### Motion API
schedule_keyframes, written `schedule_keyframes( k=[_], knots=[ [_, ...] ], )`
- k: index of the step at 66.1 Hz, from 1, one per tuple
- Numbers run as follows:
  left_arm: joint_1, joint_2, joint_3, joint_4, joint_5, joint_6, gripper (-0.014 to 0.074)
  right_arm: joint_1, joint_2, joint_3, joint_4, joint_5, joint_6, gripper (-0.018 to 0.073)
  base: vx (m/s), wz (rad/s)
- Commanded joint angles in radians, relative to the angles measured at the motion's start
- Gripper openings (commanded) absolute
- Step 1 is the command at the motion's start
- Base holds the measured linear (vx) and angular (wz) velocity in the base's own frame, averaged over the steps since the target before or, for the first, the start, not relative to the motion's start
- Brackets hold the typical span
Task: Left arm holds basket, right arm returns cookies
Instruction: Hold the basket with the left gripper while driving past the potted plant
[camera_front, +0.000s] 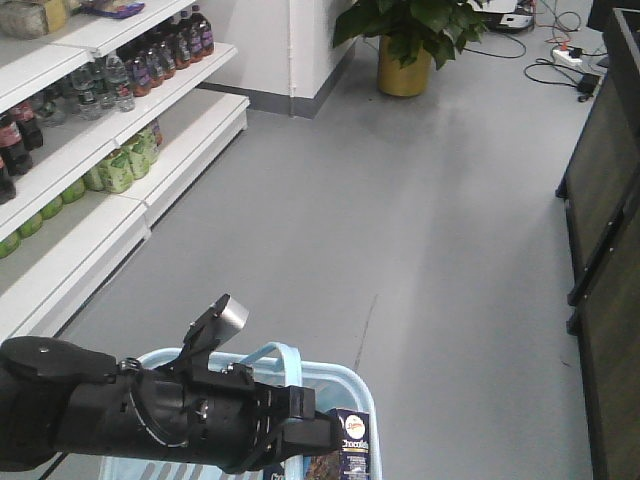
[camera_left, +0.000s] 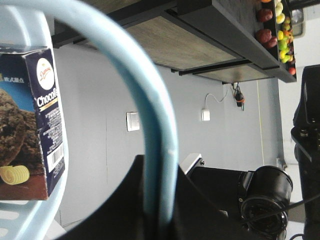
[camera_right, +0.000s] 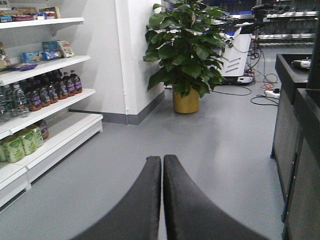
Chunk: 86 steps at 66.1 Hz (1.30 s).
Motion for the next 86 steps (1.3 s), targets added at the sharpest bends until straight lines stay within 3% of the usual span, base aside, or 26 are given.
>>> schedule_keyframes(
  k=[1, 42, 86],
  knots=[
    [-0.006, -0.041, -0.03, -0.078, 0.053, 0.002, -0.0006, -0.005, -0.012, 0.003, -0.003, -0.081, -0.008, -0.0008, 0.15, -0.32],
    [-0.006, -0.041, -0.03, -0.078, 0.053, 0.002, -0.0006, -0.005, -0.012, 0.003, -0.003, -0.081, -0.008, -0.0008, 0.18, -0.31],
    [-0.006, -0.041, -0.03, -0.078, 0.053, 0.002, -0.0006, -0.005, -0.012, 0.003, -0.003, -0.08, -0.008, -0.0008, 0.24, -0.06]
  ],
)
